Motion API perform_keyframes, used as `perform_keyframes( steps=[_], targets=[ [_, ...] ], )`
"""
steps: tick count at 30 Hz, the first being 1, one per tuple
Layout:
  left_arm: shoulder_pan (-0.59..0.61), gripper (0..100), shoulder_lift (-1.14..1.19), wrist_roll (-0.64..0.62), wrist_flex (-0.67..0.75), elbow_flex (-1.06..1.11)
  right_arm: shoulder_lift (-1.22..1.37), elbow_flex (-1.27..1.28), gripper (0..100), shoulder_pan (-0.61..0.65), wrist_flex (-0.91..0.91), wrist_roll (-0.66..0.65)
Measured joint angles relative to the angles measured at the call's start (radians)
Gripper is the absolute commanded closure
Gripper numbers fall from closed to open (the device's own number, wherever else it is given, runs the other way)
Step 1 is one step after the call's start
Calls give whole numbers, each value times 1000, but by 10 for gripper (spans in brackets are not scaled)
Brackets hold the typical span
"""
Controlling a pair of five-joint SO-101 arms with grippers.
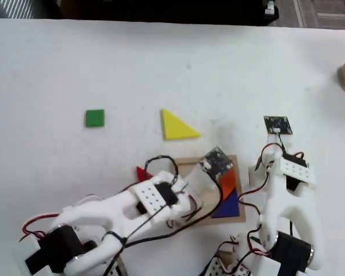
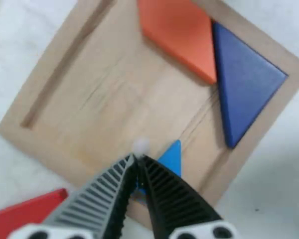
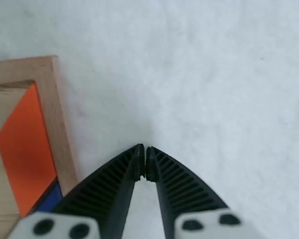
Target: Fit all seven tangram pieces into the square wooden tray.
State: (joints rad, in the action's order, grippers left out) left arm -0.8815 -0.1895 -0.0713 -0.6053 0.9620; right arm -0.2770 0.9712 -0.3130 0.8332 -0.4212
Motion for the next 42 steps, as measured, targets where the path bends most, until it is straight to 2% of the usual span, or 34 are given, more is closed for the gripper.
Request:
perform_keyframes(
  steps=[6,16,20,24,34,42],
  targets=[
    [-103,968,0,0,-12,-2,0,0,981,0,0,0],
    [-114,969,0,0,-12,-2,0,0,981,0,-5,0],
    [-170,969,-2,3,-12,-3,0,0,981,0,-5,0],
    [-164,969,-8,55,-12,-3,0,0,981,0,-5,0],
    [66,969,-221,66,-60,57,0,0,981,-2,-5,0],
    [379,966,-272,66,-63,38,0,0,981,-2,-5,0]
  ],
)
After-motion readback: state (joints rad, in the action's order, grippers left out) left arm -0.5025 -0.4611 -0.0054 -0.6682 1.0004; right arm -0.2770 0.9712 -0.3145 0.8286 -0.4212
